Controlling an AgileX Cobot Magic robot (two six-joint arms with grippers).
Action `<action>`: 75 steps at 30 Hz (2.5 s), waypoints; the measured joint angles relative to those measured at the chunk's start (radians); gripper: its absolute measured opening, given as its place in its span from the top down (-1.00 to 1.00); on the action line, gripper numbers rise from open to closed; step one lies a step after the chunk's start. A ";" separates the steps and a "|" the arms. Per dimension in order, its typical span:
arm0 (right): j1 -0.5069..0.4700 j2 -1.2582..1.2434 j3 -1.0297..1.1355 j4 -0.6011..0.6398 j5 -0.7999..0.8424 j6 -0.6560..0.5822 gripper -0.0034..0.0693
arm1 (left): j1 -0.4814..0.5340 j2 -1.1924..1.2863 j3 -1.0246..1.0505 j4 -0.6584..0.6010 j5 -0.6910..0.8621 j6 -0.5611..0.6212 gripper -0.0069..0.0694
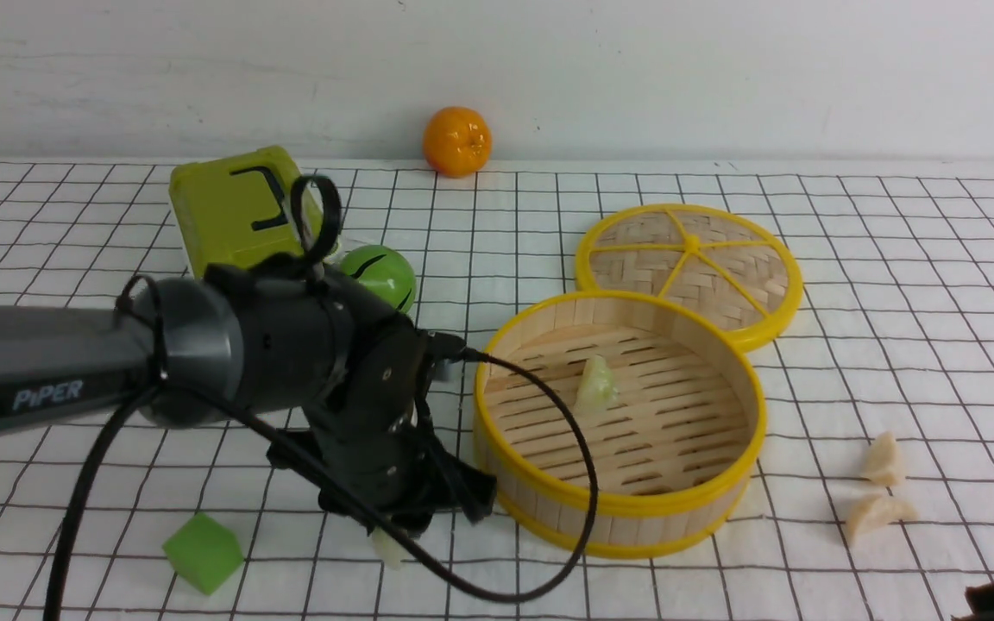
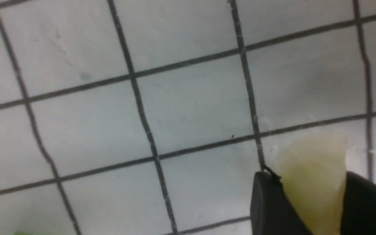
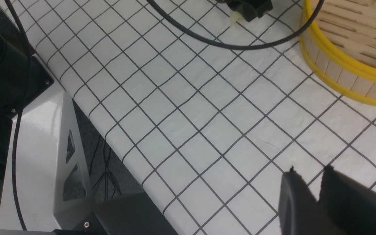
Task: Put the dumplings into the steamer on the table with the white tablecloth.
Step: 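Reach for and grasp a dumpling on the table with the left gripper, then place the dumpling into the bamboo steamer basket with the left gripper, then reach for and grasp a dumpling lying on the table beside the steamer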
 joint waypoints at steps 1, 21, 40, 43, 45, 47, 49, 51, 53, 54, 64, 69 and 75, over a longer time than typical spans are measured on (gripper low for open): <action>0.000 0.000 0.000 0.000 0.000 0.000 0.57 | 0.000 -0.003 -0.015 -0.001 0.014 0.002 0.18; 0.000 0.000 0.000 -0.026 -0.031 0.000 0.53 | -0.086 0.320 -0.679 0.031 0.198 -0.006 0.18; 0.000 0.000 0.000 -0.142 -0.079 0.072 0.49 | -0.055 0.439 -0.729 0.100 0.143 -0.114 -0.20; 0.000 0.000 0.000 -0.202 -0.101 0.143 0.48 | -0.055 0.433 -0.744 0.105 0.196 -0.087 -0.27; 0.000 0.000 0.000 -0.264 -0.127 0.215 0.48 | -0.055 0.409 -0.760 0.109 0.247 -0.055 -0.28; 0.000 0.000 0.000 -0.321 -0.152 0.286 0.47 | -0.055 0.364 -0.776 0.108 0.294 -0.012 -0.27; 0.000 0.006 0.000 -0.393 -0.186 0.362 0.47 | -0.055 0.287 -0.785 0.105 0.343 0.042 -0.26; 0.000 0.024 0.000 -0.469 -0.219 0.449 0.46 | -0.055 0.201 -0.787 0.098 0.386 0.087 -0.24; 0.000 0.054 0.000 -0.535 -0.240 0.527 0.45 | -0.055 0.103 -0.791 0.085 0.430 0.125 -0.21; 0.000 0.081 0.000 -0.574 -0.247 0.567 0.45 | -0.055 0.047 -0.791 0.072 0.460 0.141 -0.19; -0.004 0.354 0.000 -0.679 -0.312 0.707 0.36 | -0.055 -0.306 -0.549 -0.030 0.480 0.163 -0.06; -0.083 0.505 -0.002 -0.660 -0.419 0.731 0.16 | -0.056 -0.501 -0.226 -0.119 0.472 0.165 0.02; -0.192 0.684 -0.064 -0.562 -0.495 0.694 -0.19 | -0.056 -0.707 0.130 -0.265 0.359 0.173 0.07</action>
